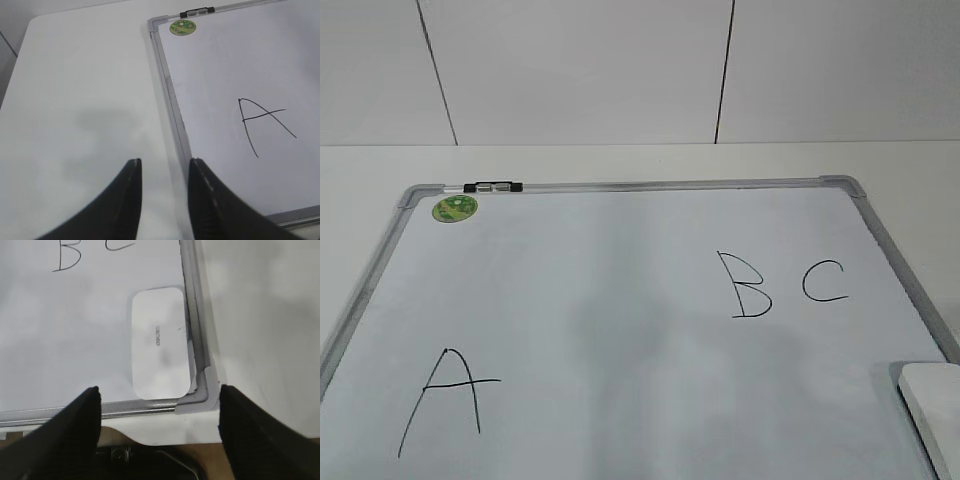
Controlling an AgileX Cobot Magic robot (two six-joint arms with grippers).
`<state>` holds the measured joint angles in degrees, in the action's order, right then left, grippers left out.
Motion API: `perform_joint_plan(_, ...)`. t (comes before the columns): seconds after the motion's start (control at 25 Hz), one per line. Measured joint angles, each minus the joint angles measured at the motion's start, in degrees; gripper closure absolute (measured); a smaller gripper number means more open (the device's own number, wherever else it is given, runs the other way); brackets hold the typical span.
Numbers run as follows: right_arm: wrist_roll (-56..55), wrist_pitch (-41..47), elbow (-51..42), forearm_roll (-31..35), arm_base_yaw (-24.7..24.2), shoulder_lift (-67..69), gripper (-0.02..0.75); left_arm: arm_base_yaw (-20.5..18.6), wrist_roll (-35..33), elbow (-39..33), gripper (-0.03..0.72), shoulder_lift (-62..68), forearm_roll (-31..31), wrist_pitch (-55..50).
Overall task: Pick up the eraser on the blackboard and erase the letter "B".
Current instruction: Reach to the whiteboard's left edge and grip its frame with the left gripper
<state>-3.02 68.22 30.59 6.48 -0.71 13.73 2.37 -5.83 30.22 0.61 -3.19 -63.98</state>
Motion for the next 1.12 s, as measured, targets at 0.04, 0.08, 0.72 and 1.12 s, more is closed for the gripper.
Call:
perform_joint_plan(0.04, -0.3, 0.1, 0.1, 0.5, 0.0, 1.5, 0.155, 0.0, 0.0, 0.0, 0.447, 0.0, -0.4, 0.0)
perform_joint_plan(0.08, -0.4, 0.2, 0.2, 1.2, 0.0, 3.5, 0.155, 0.0, 0.0, 0.0, 0.447, 0.0, -0.9, 0.0)
perform_joint_plan(0.72, -0.8, 2.4, 0.9, 3.1, 0.1, 21.6, 0.155, 0.0, 4.8, 8.9, 0.447, 35.8, -1.2, -1.2)
perform_joint_plan(1.12, -0.8, 2.3, 6.5, 3.6, 0.1, 29.6, 0.155, 0.0, 5.1, 24.5, 0.447, 71.1, -1.5, 0.2)
